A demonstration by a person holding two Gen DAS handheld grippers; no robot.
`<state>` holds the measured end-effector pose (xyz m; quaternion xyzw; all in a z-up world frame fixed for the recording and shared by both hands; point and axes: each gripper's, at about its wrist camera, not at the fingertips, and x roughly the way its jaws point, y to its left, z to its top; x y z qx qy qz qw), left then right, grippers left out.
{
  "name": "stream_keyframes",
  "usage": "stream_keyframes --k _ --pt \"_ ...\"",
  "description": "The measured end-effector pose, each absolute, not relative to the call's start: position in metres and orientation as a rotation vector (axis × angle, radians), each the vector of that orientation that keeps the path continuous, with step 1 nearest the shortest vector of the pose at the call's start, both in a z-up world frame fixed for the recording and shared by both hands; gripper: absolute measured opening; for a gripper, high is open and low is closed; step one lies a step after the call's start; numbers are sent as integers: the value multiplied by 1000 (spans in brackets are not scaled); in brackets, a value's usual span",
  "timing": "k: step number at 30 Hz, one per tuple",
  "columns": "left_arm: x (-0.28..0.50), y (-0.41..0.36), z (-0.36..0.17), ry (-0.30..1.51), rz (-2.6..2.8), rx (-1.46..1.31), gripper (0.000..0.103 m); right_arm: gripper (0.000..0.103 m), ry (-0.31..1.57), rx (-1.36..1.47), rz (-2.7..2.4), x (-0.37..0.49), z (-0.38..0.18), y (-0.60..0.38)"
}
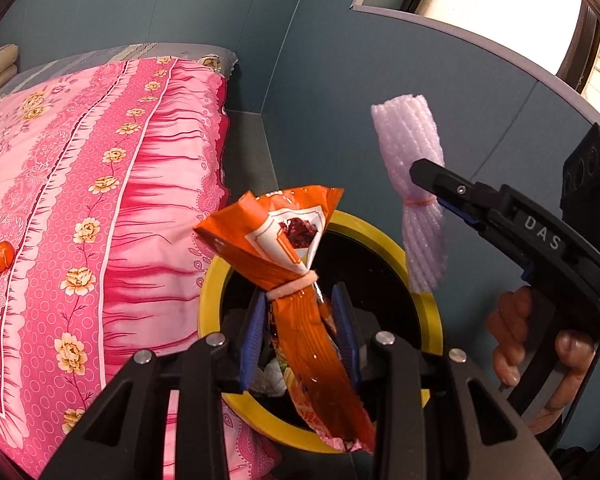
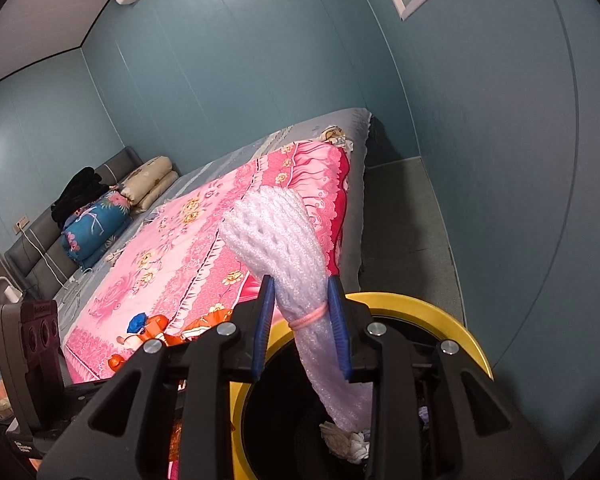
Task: Collect trash
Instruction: 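Open both tools over the bin to drop the wrapper and net, then move both open tools back over the peels and orange on the bed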
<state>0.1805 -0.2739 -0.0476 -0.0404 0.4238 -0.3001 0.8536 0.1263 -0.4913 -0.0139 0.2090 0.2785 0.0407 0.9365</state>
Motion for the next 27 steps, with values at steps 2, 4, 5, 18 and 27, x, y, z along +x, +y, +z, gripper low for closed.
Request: stream_keyframes --k 2,4,5,18,27 --pt "179 -273 -47 889 -634 -87 34 30 575 440 81 128 -17 -495" --pt "179 -270 -46 889 -624 -98 44 30 579 448 72 129 -18 -496" --pt "179 -268 -45 887 -618 -109 50 31 581 456 70 130 -18 -498" --pt "186 -225 -39 851 -509 -186 74 56 558 491 49 134 -17 -507" --pt "191 -180 -36 819 -421 -234 80 63 540 462 116 146 -9 -485"
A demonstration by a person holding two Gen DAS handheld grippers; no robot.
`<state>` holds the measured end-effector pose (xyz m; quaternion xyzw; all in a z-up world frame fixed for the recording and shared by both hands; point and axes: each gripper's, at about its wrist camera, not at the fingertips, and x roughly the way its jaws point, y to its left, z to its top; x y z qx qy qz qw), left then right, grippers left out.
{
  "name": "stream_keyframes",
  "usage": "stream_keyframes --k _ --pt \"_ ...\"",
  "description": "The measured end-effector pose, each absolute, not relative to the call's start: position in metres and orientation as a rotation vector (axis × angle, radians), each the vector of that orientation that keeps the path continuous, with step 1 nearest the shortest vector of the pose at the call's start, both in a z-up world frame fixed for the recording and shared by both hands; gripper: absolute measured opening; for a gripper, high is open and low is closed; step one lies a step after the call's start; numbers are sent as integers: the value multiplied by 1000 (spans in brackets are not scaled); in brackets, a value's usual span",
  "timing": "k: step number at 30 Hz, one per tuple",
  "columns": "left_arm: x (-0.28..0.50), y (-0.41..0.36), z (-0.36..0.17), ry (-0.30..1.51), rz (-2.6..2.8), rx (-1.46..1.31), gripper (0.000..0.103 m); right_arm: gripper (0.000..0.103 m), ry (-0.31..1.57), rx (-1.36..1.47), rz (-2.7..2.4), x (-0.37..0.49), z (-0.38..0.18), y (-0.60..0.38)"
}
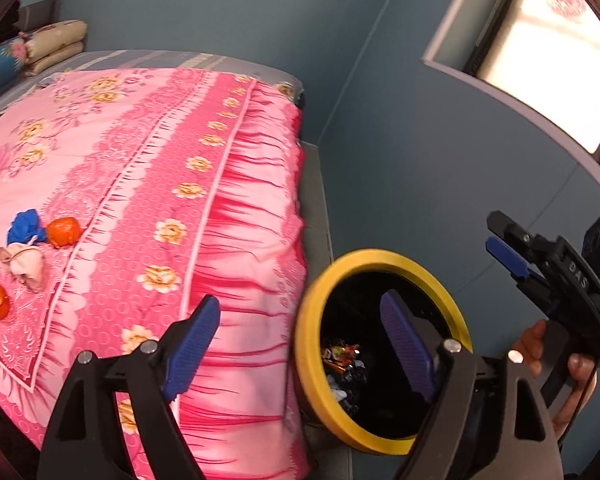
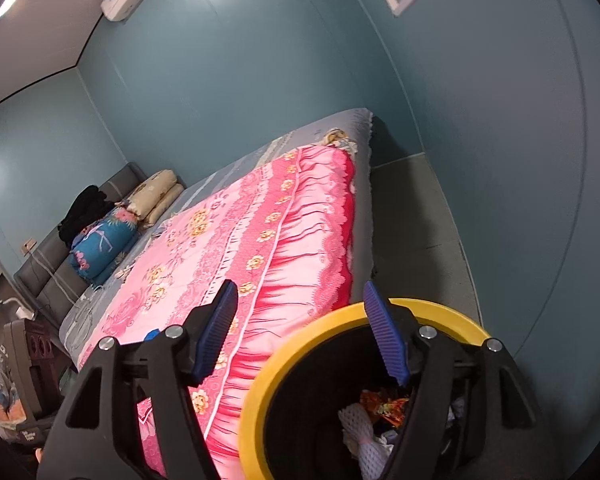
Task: Collect trash
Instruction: 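Move both open tools back over the peels and orange on the bed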
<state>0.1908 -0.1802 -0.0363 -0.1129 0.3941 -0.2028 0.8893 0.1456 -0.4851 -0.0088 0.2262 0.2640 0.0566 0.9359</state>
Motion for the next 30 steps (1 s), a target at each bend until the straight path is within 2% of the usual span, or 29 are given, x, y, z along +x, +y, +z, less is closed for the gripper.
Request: stream_keyframes --k 15,30 --pt "194 -90 -23 746 -241 -298 88 71 505 316 298 174 22 -392" --pt "197 -2 -37 730 -47 -275 89 81 594 222 487 226 20 -287"
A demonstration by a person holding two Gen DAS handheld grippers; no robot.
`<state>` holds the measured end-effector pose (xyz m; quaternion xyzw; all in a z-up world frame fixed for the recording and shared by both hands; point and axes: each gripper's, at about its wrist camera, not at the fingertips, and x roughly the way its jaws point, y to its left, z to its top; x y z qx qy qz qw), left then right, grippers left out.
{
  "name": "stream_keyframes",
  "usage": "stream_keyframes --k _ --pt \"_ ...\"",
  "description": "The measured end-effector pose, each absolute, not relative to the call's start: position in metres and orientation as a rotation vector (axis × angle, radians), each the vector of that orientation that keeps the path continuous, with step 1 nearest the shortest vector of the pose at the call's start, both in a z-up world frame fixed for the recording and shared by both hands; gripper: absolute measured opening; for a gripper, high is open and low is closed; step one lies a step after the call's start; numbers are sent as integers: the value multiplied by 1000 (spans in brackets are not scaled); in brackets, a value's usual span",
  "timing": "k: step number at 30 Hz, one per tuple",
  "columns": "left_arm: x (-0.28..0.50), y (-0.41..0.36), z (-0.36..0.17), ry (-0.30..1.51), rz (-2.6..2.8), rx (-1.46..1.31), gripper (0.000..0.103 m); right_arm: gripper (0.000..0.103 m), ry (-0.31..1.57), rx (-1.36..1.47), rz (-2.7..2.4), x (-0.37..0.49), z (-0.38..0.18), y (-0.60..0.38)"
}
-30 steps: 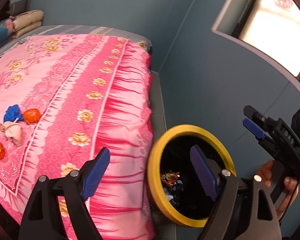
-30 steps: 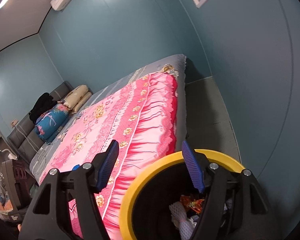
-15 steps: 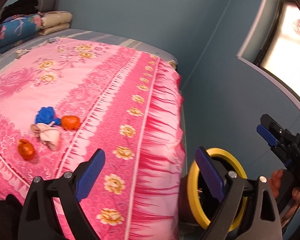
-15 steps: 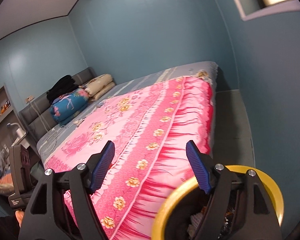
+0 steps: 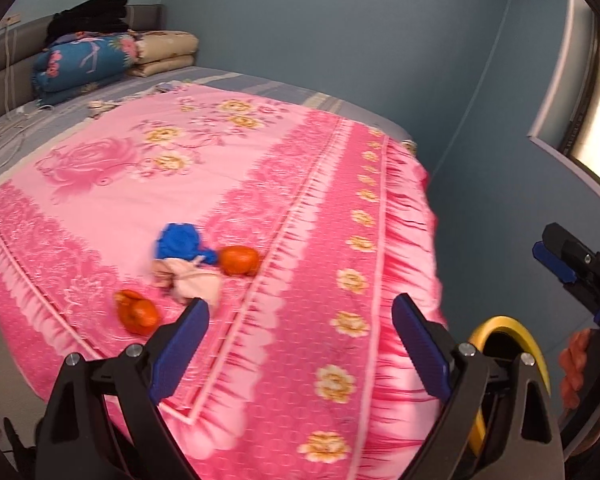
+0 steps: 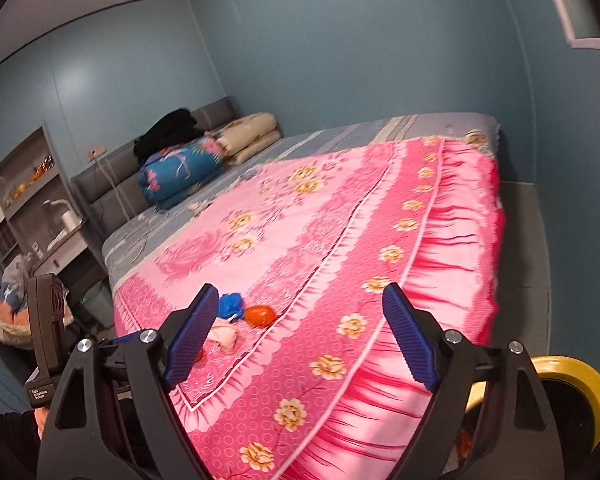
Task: Collect trash
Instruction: 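Move both open tools back over the peels and orange on the bed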
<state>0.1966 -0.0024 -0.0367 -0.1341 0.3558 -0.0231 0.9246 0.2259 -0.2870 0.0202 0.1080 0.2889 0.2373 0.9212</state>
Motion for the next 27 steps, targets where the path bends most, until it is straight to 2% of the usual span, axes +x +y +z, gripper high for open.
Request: stream_keyframes --k 11,27 --pt "197 65 -73 788 85 -293 89 81 702 128 528 263 -7 -214" --pt "221 129 -135 904 160 -358 89 81 869 27 532 337 -75 -122"
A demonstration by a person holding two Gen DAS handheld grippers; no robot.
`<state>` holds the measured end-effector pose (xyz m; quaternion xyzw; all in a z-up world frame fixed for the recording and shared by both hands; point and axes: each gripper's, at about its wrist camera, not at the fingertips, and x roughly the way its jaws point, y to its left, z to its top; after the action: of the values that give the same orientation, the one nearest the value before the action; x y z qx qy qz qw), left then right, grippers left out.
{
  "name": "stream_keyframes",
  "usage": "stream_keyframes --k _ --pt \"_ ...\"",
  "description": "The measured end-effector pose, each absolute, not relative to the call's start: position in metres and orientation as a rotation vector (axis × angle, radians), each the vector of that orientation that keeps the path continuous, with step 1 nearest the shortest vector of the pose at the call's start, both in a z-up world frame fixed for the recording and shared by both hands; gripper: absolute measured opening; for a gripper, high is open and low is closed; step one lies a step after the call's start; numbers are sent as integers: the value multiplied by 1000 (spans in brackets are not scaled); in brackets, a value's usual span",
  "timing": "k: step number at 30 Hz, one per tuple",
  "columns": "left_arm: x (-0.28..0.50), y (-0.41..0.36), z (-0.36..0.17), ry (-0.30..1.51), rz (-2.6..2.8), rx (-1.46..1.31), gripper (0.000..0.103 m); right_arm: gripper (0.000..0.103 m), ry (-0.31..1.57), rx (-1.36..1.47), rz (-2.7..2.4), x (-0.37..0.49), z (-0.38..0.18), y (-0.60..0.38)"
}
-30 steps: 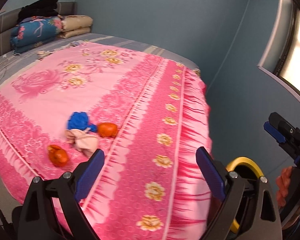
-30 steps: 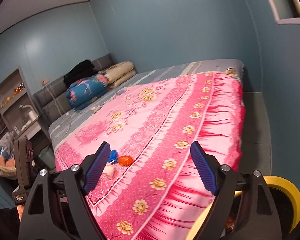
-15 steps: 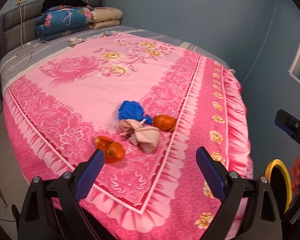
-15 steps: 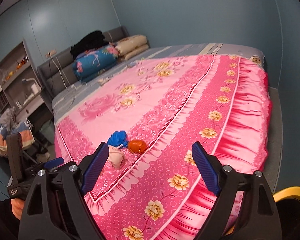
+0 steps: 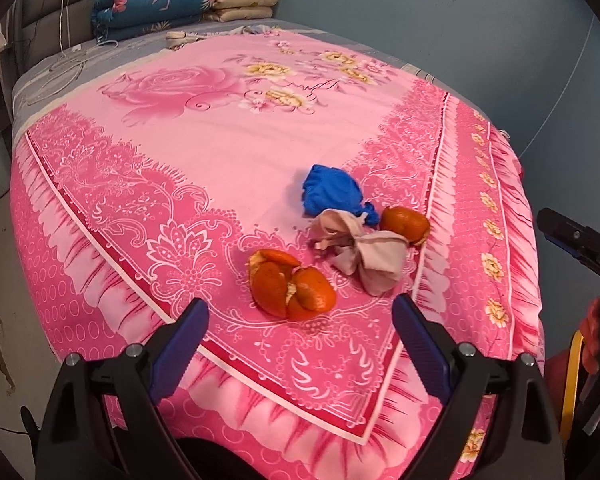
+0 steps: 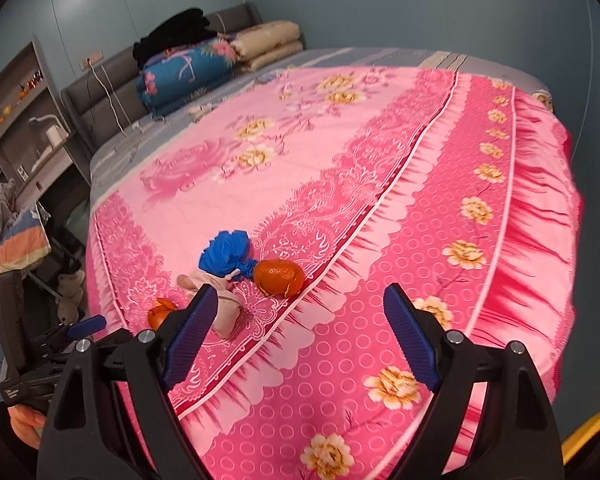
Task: Collect trash
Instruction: 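Move both open tools back over the peels and orange on the bed, then grasp the orange peels with the left tool while the right tool grasps the whole orange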
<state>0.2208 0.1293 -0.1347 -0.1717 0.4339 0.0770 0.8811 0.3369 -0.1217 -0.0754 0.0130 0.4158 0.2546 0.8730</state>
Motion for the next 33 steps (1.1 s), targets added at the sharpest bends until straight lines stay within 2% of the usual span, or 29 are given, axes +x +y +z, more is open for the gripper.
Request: stream_keyframes --k 8,15,26,33 --pt "241 144 -159 957 154 -384 89 81 985 -1 523 380 -122 -84" --pt "259 150 -175 988 139 -398 89 81 1008 -113 506 397 -151 -48" --pt "274 155 -193 1018 101 -422 89 78 1045 -196 508 409 -176 -20" --pt "277 152 -195 997 89 -411 88 73 1064 -203 515 415 -185 -11"
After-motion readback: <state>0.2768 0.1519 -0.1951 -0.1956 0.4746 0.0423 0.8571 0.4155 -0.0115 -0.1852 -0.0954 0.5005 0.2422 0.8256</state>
